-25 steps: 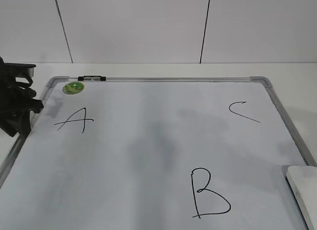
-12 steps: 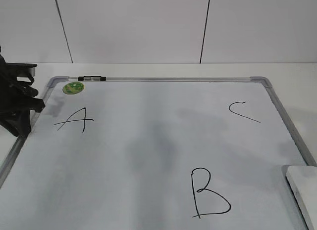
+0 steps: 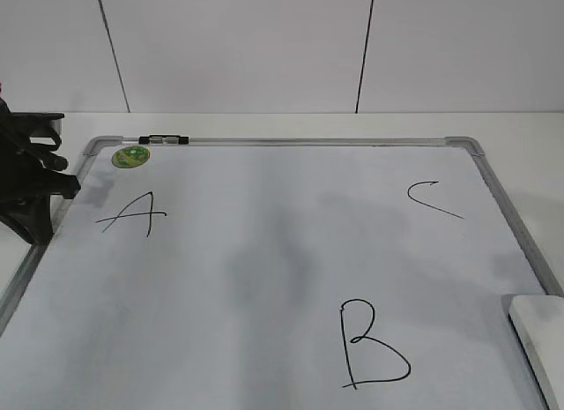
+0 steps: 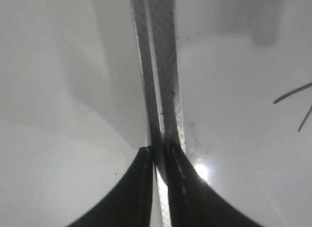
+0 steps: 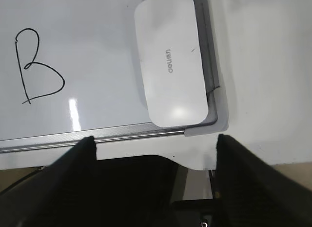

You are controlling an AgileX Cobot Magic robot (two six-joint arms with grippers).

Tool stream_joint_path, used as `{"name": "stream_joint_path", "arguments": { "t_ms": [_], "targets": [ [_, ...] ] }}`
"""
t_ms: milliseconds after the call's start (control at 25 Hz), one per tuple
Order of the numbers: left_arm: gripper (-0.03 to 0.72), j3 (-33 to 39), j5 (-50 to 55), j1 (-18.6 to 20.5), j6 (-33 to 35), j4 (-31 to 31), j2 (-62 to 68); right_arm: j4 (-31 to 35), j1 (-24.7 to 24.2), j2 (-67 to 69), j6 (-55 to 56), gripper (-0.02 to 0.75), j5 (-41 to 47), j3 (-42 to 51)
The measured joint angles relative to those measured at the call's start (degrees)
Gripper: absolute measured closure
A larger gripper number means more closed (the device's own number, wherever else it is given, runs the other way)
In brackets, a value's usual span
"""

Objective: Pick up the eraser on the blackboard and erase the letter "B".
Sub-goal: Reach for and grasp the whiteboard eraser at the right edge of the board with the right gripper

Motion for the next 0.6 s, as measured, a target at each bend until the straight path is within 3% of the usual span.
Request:
{"name": "stream_joint_path", "arguments": {
  "t_ms": [280, 600],
  "targets": [
    [0.633, 0.0, 0.2, 0.0, 0.0, -0.1, 0.0, 0.2, 0.0, 6.9, -1.8, 0.093, 0.0, 0.0],
    [0.634, 0.0, 0.3, 0.0, 0.0, -0.9, 0.0, 0.3, 0.0, 15.6, -6.2, 0.083, -2.2, 0.0]
  ]
}}
